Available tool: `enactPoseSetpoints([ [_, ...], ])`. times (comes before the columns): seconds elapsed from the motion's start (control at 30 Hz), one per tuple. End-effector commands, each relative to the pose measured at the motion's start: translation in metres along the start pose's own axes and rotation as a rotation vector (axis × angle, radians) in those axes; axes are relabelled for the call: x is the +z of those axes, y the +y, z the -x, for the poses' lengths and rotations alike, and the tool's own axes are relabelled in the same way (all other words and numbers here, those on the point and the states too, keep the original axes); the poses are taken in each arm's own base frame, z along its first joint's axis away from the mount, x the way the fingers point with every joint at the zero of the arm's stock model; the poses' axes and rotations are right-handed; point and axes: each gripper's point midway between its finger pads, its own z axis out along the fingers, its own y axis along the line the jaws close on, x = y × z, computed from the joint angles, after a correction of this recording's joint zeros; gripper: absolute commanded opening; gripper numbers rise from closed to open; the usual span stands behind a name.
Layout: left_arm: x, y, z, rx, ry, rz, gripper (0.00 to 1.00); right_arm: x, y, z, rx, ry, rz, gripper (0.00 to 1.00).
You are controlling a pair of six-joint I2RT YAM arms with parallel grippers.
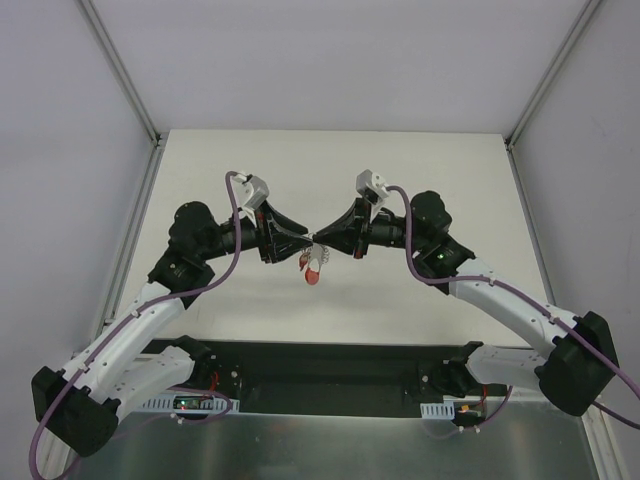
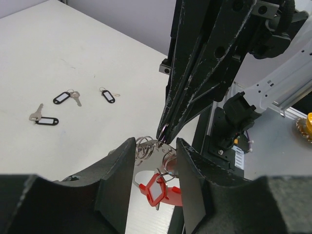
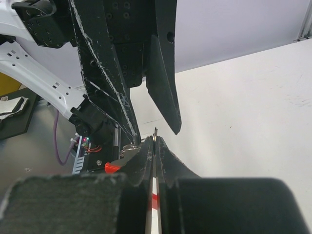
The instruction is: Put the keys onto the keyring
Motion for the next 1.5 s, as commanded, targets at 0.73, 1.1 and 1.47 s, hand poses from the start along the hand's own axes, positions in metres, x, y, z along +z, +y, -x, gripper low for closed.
enactPoseSetpoints([
  [0.73, -0.002, -0.015, 0.014, 0.041, -0.038, -0.106, 0.00, 0.002, 0.030, 0.025, -0.028, -0.075, 0.185, 0.01],
  [1.1, -0.005, -0.015, 0.007, 0.078, -0.039, -0.112, 0.00, 0.005, 0.027, 0.020, -0.008, -0.052, 0.191, 0.04],
  [1.47, -0.001, -0.027, 0.002, 0.042, 0.022, -0.218, 0.04, 0.010, 0.030, 0.018, 0.000, -0.030, 0.222, 0.01],
])
